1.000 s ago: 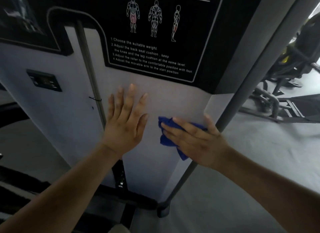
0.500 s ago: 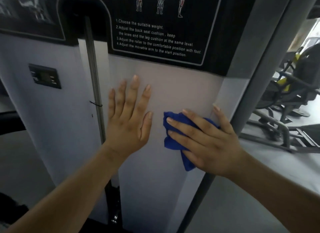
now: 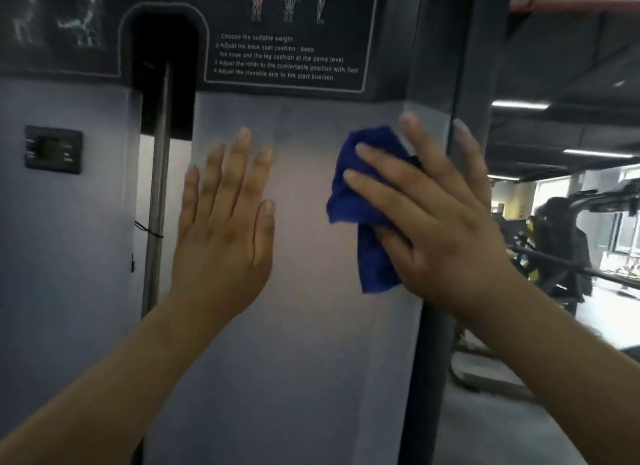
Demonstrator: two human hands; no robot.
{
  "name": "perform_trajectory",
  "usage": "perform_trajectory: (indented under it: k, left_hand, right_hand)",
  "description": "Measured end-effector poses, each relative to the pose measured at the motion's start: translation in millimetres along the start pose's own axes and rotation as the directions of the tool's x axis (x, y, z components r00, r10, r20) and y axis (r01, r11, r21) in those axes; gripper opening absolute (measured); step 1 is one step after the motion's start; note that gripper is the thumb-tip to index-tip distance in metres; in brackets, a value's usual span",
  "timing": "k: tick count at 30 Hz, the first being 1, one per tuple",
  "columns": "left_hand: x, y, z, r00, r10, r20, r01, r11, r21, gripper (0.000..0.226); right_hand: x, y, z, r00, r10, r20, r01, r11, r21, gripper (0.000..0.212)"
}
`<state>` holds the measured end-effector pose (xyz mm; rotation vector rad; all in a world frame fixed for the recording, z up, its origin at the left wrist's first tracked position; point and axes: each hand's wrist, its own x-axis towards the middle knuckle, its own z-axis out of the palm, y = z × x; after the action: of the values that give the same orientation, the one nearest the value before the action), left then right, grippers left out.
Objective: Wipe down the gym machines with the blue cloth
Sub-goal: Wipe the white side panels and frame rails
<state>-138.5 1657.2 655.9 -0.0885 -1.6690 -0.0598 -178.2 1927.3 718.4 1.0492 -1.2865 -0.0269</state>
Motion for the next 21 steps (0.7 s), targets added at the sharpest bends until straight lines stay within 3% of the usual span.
perform_trajectory:
  k: [2,6,7,11,15,19,21]
  left_hand:
    - [-2,-2,1,1.000,0.008,-0.012,-0.008,1.000,-0.007,0.061]
    - [-8,-3,5,1.000,0.020,-0.003,-0.020,1.000,0.006,0.062]
    - [-8,-3,5,1.000,0.017,-0.005,-0.017,1.000,0.013,0.062]
    - [-8,-3,3,1.000,0.001,0.009,0.000,1.000,-0.010,0.063]
    - [-11,0,6,1.000,-0.007,-0.007,0.007,1.000,0.027,0.062]
    - [-12,1,8,1.000,-0.012,-0.001,0.012,0.999,0.033,0.063]
    - [-12,0,8,1.000,-0.010,0.002,0.010,1.000,0.028,0.063]
  right_hand:
    - [-7,-9,1,0.998,0.060,-0.026,-0.058,0.996,0.062,0.044]
    - [-25,-23,3,0.967,-0.184,0.174,0.150,0.970,0.191,0.043]
    - [-20,-15,2,0.974,-0.166,0.152,0.135,0.972,0.195,0.041]
    - [-5,-17,0,0.986,0.162,0.032,-0.165,0.956,0.243,0.039]
    - [-22,-35,3,0.996,-0.030,0.082,0.013,0.980,0.197,0.045]
    - [-11,-13,-2,0.985,0.128,-0.119,-0.123,0.991,0.047,0.030]
    - [-18,-28,5,0.986,0.115,-0.124,-0.110,0.993,0.051,0.030]
